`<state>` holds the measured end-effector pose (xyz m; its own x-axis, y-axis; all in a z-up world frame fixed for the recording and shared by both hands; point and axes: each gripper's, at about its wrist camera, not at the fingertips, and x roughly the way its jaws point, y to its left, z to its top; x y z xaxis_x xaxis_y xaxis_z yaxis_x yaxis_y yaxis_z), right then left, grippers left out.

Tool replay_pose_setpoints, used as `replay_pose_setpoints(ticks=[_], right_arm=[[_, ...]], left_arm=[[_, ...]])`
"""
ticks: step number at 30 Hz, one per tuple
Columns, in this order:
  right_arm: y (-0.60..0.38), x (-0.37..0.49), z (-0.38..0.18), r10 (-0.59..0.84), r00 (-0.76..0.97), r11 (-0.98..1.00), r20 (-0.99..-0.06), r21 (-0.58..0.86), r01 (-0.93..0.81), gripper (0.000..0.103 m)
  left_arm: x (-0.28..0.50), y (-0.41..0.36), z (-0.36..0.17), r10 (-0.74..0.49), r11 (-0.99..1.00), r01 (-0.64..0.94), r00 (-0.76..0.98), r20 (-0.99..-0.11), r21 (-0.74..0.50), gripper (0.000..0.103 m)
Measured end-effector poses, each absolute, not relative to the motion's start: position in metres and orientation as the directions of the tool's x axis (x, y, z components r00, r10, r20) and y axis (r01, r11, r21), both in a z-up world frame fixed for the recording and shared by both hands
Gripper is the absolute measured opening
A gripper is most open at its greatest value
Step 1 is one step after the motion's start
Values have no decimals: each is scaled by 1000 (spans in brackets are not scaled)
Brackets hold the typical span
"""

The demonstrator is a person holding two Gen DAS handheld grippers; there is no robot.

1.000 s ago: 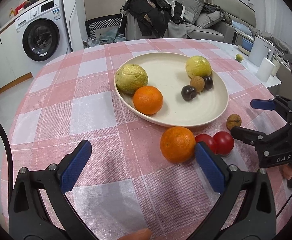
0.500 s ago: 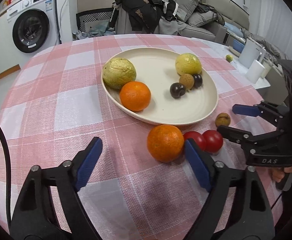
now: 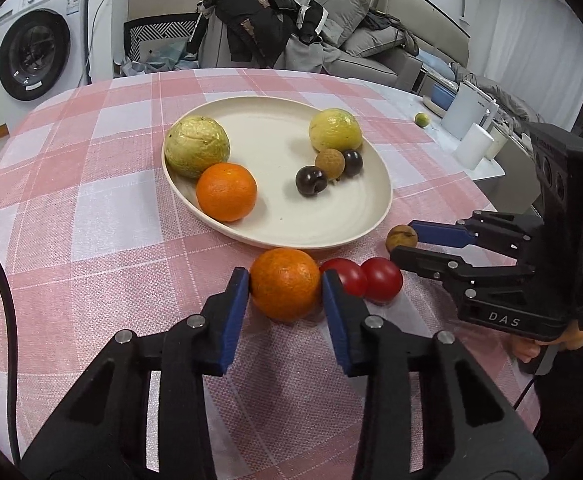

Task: Organize fruits
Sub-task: 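Grasp the orange with the left tool while the right tool grasps the brown pear, then carry the orange and pear onto the cream plate and open both tools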

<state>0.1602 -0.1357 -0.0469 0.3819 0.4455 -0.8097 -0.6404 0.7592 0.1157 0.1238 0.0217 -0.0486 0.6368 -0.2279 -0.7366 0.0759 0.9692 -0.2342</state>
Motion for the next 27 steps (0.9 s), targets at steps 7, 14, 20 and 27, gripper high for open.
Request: replay_pose_setpoints(ticks=[7,14,20,27], right_arm=[[-134,157,-45,468,376,740,-800,124,-661,27],[-136,156,-41,493,371,731,-787,143,-667,27],[-139,156,-36,502,386,735,-774,147,-662,27],[-144,156,-28,540,395,729,-743,179,-660,27]], left_arm=[[122,23,-47,-206,975,70,643,-738,-212,34],[117,22,-41,-192,979,77,661,-726,-189,34],[113,21,-33,-200,978,90,675,-710,-189,34],[107,20,-24,-211,975,100,696,-686,-199,34]])
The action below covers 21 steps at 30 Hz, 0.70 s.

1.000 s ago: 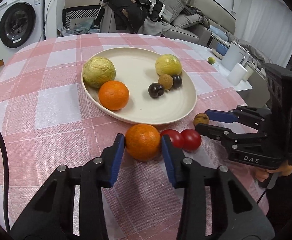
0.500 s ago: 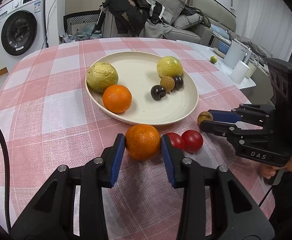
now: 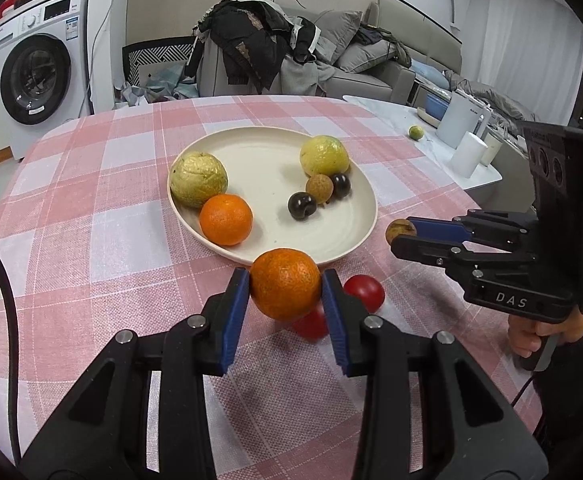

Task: Organize fruits
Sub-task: 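Carry the orange and pear onto the cream plate and open both tools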

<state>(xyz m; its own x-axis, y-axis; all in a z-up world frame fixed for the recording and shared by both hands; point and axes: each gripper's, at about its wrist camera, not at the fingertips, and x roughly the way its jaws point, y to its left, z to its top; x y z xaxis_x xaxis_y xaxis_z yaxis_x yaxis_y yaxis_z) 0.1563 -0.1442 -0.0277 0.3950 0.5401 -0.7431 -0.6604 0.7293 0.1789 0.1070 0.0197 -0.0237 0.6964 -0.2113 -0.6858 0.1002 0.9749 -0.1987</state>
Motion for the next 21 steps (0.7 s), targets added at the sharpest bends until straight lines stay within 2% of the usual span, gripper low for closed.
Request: replay_pose_setpoints(ticks=[12,21], right_arm=[[-157,154,-6,614,456,726,-644,236,-646,27],[-163,158,3,627,488,738,-607,262,-621,27]], left_arm=[[105,20,-13,-202,976,93,724,-659,-197,34],[114,17,-4,-179,980,76,743,-645,-184,34]])
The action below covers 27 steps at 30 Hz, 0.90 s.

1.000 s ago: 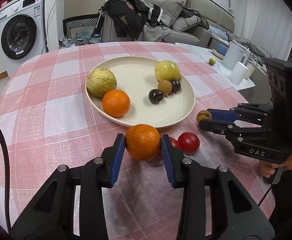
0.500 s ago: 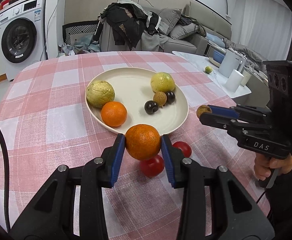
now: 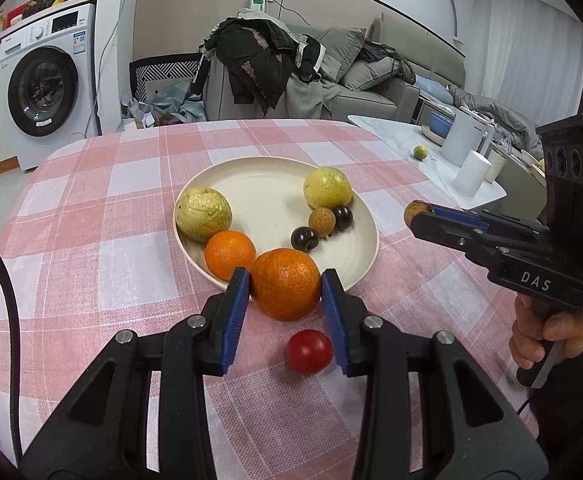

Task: Organize fruits
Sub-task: 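Carry the orange and pear onto the cream plate and open both tools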

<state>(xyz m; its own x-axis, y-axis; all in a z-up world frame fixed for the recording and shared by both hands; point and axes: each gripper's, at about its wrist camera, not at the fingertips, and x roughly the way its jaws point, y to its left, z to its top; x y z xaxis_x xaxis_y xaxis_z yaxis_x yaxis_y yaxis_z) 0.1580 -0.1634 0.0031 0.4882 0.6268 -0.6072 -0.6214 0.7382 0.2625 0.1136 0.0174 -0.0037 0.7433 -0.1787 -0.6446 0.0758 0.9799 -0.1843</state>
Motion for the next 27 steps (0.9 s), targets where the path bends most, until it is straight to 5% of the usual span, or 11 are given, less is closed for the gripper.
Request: replay_pose_setpoints(ticks=[27], right_arm=[[-115,211,0,576,459,753,-676,222,-619,27]], left_arm=[[183,17,-15,-80,995,25,739,-669,-92,34]])
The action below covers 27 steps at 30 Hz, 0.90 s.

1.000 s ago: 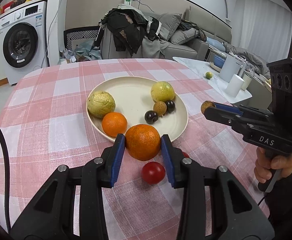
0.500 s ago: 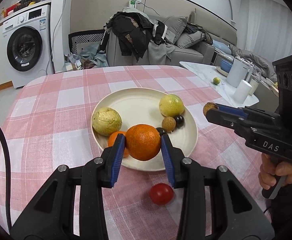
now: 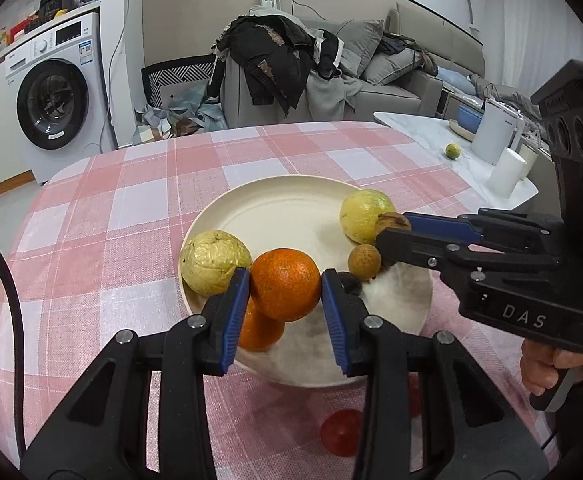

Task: Organize fruits
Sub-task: 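Carry the orange and pear onto the cream plate and open both tools, then withdraw both tools from the plate toward the two red tomatoes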

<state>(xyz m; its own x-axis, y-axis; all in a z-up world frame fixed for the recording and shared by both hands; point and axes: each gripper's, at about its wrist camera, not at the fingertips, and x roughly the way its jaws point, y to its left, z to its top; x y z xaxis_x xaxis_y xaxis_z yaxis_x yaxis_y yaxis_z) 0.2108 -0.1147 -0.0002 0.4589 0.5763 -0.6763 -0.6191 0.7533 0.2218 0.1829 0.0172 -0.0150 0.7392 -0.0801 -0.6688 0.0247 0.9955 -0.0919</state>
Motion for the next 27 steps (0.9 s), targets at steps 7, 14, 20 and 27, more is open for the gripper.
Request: replay_pose_setpoints(ticks=[7,14,20,27], right_arm=[[-104,225,-14,570,438,762,-695,248,-598,27],[-103,232,-19,569,440,773,-695,268,-575,28],[-109,226,-9,558,475,785,-681,245,-570,40],[-120,201,3,542,505,781,-672,180,-598,76]], left_arm=[[196,15,-17,-86,995,29,743,-664,-97,33],[195,16,-11,-89,994,29,750,-655,-102,32],[178,22,1,-84,993,13,769,-634,-116,34],[139,23,18,-39,996,-18,800,-599,-90,75]])
